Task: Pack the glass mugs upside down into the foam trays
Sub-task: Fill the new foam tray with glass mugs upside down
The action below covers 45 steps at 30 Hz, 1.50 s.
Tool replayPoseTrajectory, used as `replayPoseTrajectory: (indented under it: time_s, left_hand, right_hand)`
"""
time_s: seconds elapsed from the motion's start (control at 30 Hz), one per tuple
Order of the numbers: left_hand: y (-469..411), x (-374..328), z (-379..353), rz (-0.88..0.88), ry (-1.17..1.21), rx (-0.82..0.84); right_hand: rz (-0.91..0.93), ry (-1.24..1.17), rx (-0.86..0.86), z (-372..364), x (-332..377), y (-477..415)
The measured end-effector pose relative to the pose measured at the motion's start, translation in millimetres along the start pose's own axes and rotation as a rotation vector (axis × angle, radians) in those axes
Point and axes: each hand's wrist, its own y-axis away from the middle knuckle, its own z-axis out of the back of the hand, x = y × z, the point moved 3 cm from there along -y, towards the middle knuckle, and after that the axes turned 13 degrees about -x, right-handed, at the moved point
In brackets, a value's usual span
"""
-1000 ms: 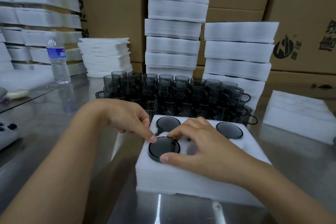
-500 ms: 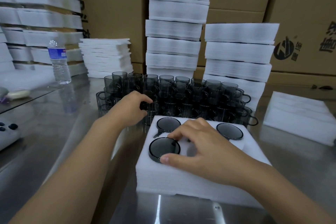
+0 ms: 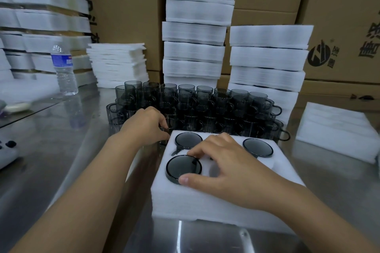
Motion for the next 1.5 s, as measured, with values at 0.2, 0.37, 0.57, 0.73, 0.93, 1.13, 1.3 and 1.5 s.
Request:
replayPoseTrajectory:
  time_s: [0.2,0.37,0.57,0.73,0.93,1.13,1.3,1.5]
  left_hand:
    - [2,-2,2,0.034,0.033,0.049]
    - [3,-3,4,0.076,0.025,0.049]
    - [5,-14,19,0.139,0.019,-0.279]
    - [9,-31,30,0.073,0.251,-0.511]
    - [19,-65,35,-0.155,0.55,-0.528]
    - [30,-85,28,-0.279,0.616,-0.502]
    - [38,-93,16,-0.362,0.578,-0.476]
    - [38,-93,14,-0.388,0.602,-0.492]
  right_hand:
    - [0.0,0.005,0.003,0,-1,0]
    - [0.007,-0.003,-0.004,-1,-1,0]
    - [0.012,0.0,-0.012,-1,-2,-1]
    - [0.009,-0.019,-0.035,-1,-4,0]
    - [-0.204,-0.497,-0.323,21,-8,-8]
    - [-0.406,-0.753,-0.706,48,-42,-17]
    - [-0.515,-0.749,-0.581,30,-58,-21]
    - [-0.515,-0.806,-0.529,28,-62,-23]
